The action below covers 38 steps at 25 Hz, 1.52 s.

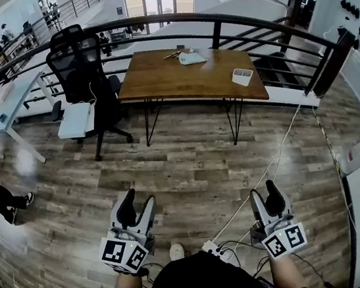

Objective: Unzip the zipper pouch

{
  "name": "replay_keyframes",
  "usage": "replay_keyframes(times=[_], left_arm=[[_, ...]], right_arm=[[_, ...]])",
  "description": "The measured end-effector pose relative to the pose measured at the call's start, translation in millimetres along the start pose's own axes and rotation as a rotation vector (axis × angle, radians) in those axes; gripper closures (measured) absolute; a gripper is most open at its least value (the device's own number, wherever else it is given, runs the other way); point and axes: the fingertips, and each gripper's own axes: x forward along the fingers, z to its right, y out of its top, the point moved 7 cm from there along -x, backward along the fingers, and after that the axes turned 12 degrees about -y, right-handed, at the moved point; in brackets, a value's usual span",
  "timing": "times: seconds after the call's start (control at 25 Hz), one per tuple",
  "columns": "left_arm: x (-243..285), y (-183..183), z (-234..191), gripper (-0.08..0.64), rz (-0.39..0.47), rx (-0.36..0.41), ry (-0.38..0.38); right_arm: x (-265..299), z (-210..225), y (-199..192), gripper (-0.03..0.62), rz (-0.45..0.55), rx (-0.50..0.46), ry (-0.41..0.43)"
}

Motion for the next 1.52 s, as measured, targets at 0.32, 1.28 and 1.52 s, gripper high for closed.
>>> replay_keyframes(times=[0.32,1.28,1.52], left_arm=[[-5,4,-37,0.311,-0.01,0.006,-0.02],[-14,11,-106,0.311,-0.033,-0.001,0.012],[38,14,-126,0.311,-0.037,0.016,0.039]], right_arm=[[26,-30,-9,0.291,-0.004,0.002,-0.012],[93,-69,-27,0.385,0.0,-0.011,0.0],[151,-35,-21,0.387,0.022,-0.002,0.006]])
